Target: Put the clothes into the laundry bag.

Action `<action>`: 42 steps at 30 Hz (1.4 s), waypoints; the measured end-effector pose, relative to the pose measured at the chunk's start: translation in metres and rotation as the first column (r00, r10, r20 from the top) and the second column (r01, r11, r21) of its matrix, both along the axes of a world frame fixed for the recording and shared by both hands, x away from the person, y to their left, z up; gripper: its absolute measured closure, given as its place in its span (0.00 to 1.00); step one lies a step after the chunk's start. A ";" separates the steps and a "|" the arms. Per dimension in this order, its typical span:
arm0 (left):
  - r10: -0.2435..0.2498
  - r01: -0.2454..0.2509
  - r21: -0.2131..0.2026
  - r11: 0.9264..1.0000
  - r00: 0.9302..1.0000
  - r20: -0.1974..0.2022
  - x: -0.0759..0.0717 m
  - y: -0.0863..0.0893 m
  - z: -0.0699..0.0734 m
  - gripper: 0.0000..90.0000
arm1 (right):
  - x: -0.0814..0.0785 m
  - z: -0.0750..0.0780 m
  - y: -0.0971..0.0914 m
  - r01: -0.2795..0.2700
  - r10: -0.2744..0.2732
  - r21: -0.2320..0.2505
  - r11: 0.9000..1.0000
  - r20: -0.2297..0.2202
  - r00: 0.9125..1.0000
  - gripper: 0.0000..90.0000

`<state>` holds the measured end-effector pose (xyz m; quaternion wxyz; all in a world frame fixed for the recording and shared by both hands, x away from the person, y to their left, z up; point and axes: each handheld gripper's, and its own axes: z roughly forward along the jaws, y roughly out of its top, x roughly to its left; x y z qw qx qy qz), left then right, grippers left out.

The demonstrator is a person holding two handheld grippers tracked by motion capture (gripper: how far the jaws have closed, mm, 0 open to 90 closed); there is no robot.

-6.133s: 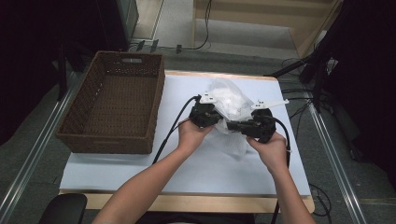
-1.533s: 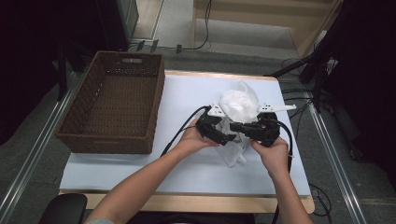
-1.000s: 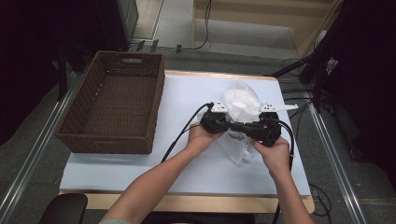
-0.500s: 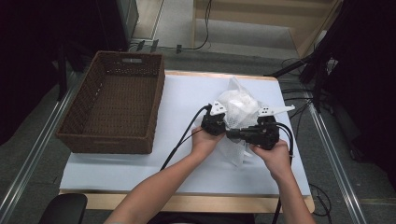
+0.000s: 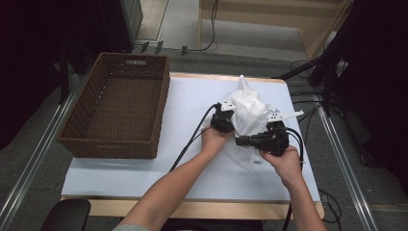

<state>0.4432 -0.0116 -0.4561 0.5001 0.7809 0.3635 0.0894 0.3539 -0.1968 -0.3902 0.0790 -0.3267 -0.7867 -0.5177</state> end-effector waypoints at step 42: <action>-0.226 0.228 0.018 0.973 0.972 -0.065 -0.028 0.049 0.018 1.00 | 0.004 -0.001 -0.006 0.128 -0.127 -0.045 0.991 0.024 0.992 1.00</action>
